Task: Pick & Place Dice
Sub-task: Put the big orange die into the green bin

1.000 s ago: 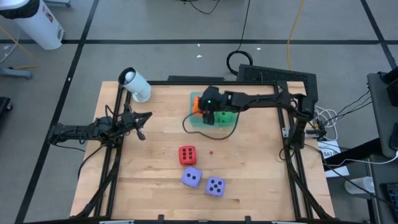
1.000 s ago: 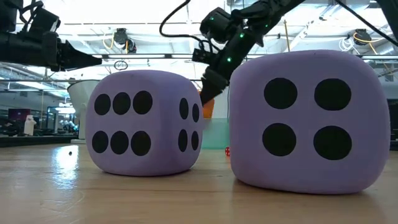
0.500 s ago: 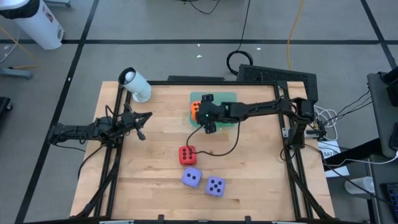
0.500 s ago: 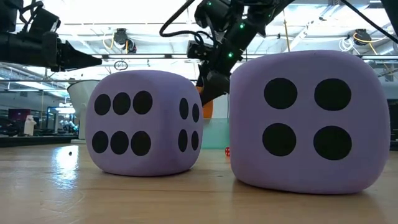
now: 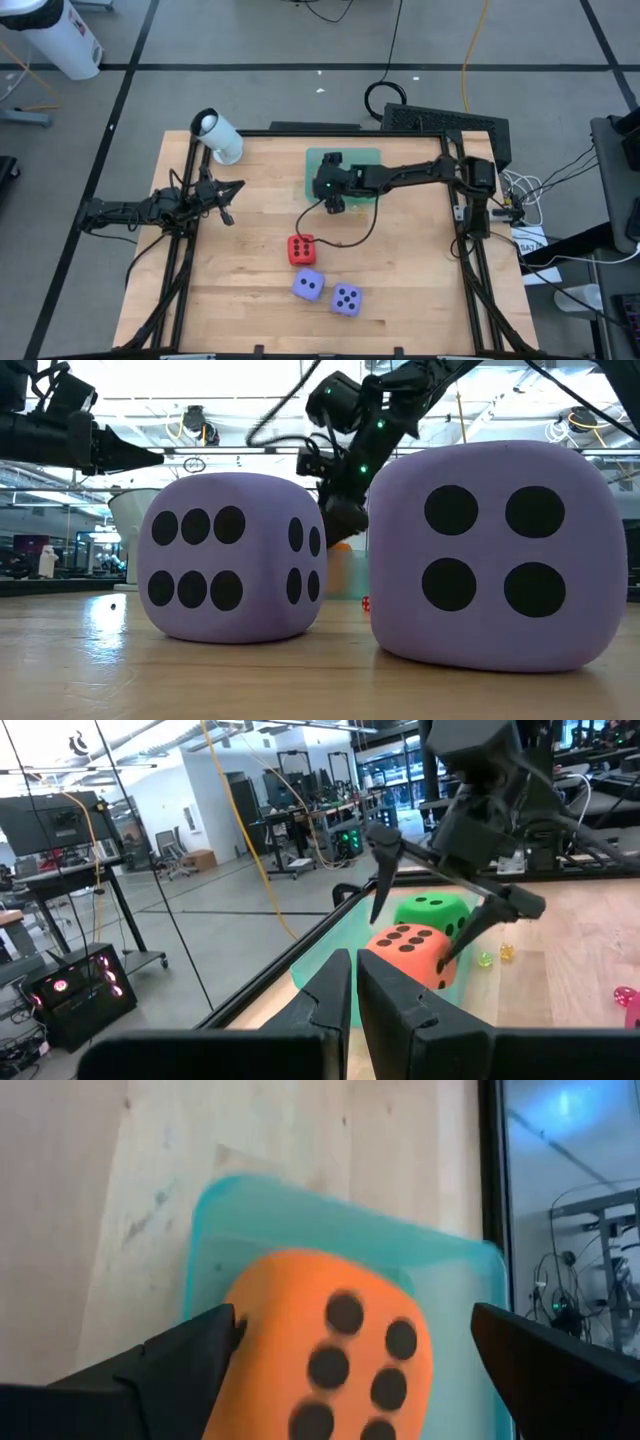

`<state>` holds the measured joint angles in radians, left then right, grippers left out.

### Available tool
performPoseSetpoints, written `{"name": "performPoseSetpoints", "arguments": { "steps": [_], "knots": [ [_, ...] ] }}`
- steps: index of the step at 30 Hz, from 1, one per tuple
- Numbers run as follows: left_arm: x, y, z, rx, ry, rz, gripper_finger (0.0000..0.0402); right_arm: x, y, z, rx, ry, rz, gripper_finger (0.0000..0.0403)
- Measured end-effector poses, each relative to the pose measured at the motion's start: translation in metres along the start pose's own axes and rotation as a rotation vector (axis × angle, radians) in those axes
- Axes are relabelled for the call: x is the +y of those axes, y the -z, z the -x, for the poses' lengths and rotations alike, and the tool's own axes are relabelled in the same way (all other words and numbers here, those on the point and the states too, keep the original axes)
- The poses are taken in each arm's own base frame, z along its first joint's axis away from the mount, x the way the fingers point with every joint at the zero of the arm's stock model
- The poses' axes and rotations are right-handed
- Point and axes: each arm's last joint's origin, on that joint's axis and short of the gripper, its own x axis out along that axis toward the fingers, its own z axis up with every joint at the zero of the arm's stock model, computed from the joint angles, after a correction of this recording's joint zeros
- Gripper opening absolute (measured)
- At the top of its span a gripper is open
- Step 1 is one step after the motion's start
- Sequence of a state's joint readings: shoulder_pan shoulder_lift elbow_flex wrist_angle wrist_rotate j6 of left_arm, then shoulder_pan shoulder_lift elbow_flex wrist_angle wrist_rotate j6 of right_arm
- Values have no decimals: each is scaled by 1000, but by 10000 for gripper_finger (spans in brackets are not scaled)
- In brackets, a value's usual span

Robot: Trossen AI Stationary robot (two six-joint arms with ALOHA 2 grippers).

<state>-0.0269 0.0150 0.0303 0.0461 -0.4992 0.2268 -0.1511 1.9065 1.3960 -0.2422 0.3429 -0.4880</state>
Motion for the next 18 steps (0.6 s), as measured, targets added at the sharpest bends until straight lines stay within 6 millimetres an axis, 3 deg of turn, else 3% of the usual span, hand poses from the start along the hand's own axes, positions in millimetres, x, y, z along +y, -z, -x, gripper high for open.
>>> {"name": "performPoseSetpoints", "arguments": {
  "steps": [6, 11, 14, 18],
  "knots": [
    [0, 0, 0, 1, 0, -1, 31, -8, -12, 23, -84, 35, -25, 393],
    [0, 1, 0, 6, 1, -3, 31, -20, -13, 39, -109, 67, -166, 387],
    [-1, 2, 0, 24, 6, 33, 31, -31, -6, 41, -81, 76, -261, 344],
    [-6, 5, -3, 46, 104, 56, 30, -40, 6, 35, -15, 75, -320, 231]
  ]
}}
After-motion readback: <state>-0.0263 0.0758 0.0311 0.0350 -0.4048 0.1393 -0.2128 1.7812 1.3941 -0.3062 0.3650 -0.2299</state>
